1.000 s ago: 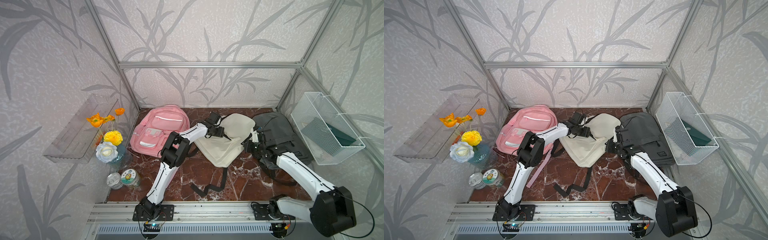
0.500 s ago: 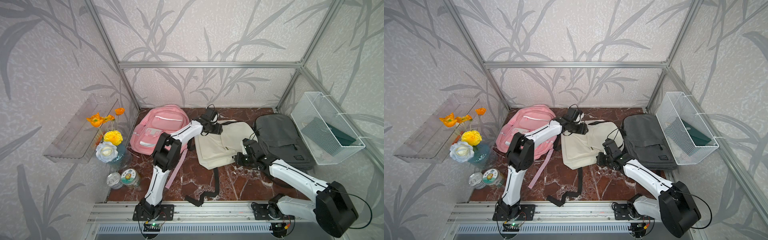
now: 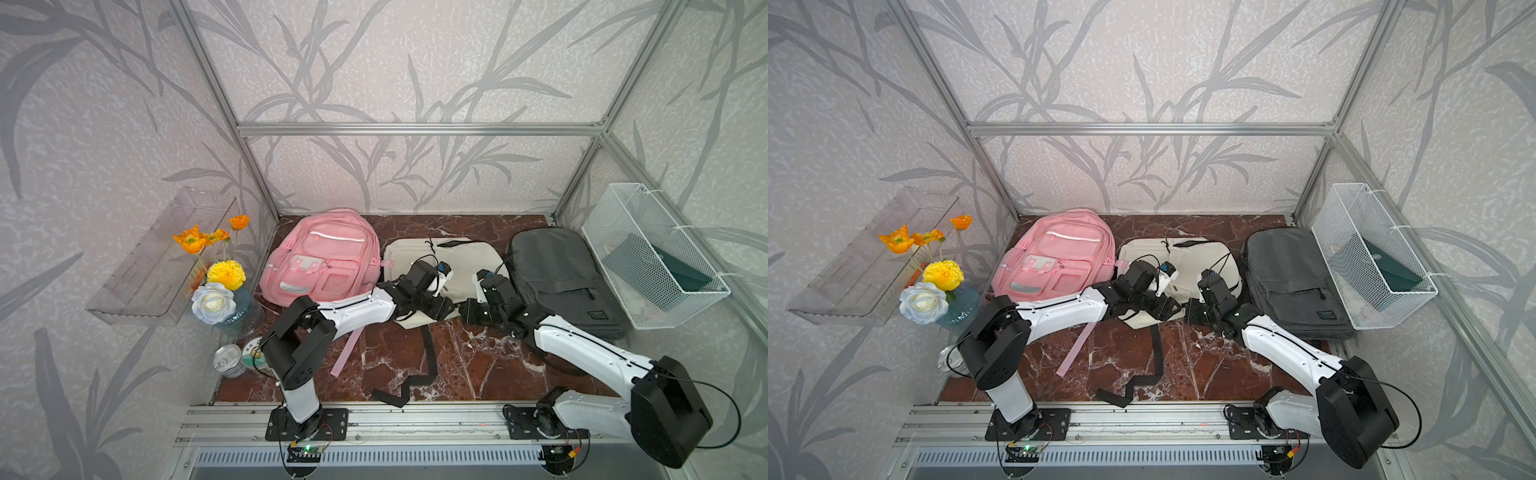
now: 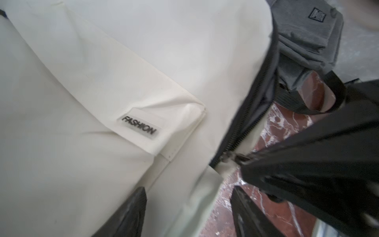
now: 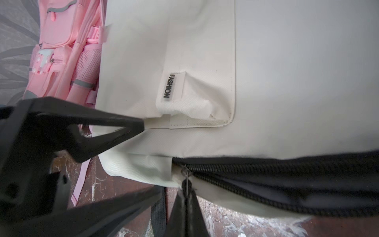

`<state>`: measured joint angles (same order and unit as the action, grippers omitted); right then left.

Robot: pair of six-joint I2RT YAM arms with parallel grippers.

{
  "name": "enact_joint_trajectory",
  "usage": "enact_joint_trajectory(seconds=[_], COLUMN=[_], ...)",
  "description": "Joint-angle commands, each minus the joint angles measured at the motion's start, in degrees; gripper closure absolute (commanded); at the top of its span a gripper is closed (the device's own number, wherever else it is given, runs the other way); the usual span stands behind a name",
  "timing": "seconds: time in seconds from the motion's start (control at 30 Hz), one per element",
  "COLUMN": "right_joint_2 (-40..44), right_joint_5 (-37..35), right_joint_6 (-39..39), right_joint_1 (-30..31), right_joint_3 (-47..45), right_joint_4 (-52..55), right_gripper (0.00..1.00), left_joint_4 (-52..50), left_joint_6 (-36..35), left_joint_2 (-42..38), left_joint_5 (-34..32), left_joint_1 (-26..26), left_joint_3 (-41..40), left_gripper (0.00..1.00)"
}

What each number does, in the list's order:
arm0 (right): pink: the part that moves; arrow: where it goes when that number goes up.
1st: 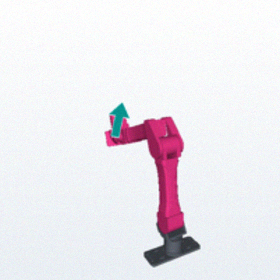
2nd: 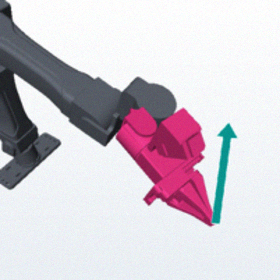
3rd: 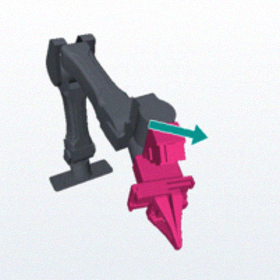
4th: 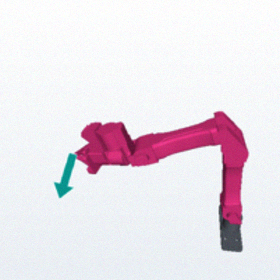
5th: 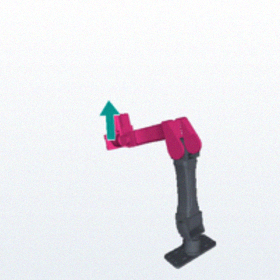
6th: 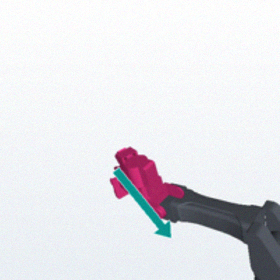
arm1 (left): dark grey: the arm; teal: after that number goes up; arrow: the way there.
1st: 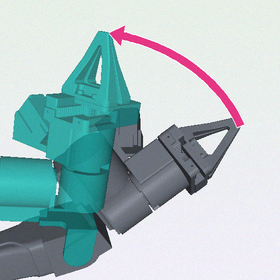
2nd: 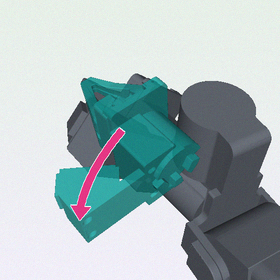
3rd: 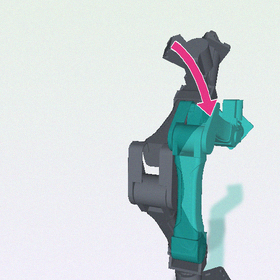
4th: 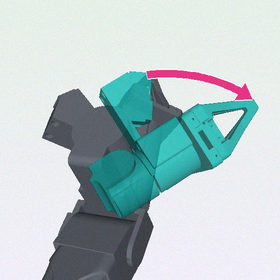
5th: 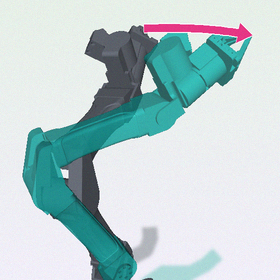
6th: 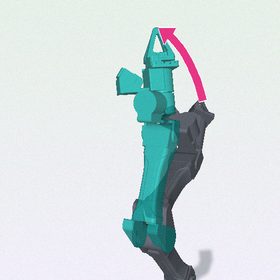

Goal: Zip up the backpack
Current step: Zip the zipper on the backpack.

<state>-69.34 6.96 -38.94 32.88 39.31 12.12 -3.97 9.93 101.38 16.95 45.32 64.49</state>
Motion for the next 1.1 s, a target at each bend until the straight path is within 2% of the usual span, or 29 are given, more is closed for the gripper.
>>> enact_joint_trajectory(seconds=[0.0, 0.07, 0.27, 0.33, 0.47, 0.6, 0.73, 0.9, 1.07], right_joint_2=[3.1, 3.8, 3.4, 3.0, 2.7, 3.3, 4.4, 8.2, 9.8], right_joint_5=[-0.8, -1.2, -1.8, -2.0, -2.9, -5.5, -11.2, -19.5, -15.8], right_joint_6=[0.7, 0.9, 1.2, 1.8, 2.0, 2.1, 2.0, 4.4, 5.3], right_joint_1=[0.8, 0.8, 1.1, 1.1, 1.1, 1.1, 1.0, -0.8, -8.0], right_joint_3=[2.2, 2.4, 3.2, 4.5, 5.7, 6.0, 6.7, 6.9, 6.3], right_joint_4=[0.3, 1.1, 1.5, 2.5, 3.5, 5.0, 8.9, 13.5, 15.4], right_gripper=[1.00, 1.00, 1.00, 1.00, 1.00, 1.00, 1.00, 1.00, 1.00], left_joint_4=[3.1, 3.5, 2.5, 2.3, 1.0, 2.2, 0.6, 0.7, 1.1], left_joint_6=[-5.2, -5.9, -6.0, -6.3, -6.4, -6.2, -7.3, -8.3, -9.1], left_joint_2=[1.3, 2.2, 3.9, 3.6, 3.4, 2.6, 2.3, 1.6, 0.4], left_joint_5=[-2.3, -2.1, 2.4, 2.9, -0.5, -3.1, -5.9, -8.6, -10.1], left_joint_1=[0.0, -0.1, 0.3, 0.4, 0.6, 0.6, 0.6, 0.5, 0.3], left_joint_3=[0.9, 1.0, 2.5, 2.1, 1.3, -0.7, -0.5, -1.3, -2.2], left_gripper=[0.34, 0.35, 0.60, 0.66, 0.83, 0.94, 1.00, 1.00, 1.00])
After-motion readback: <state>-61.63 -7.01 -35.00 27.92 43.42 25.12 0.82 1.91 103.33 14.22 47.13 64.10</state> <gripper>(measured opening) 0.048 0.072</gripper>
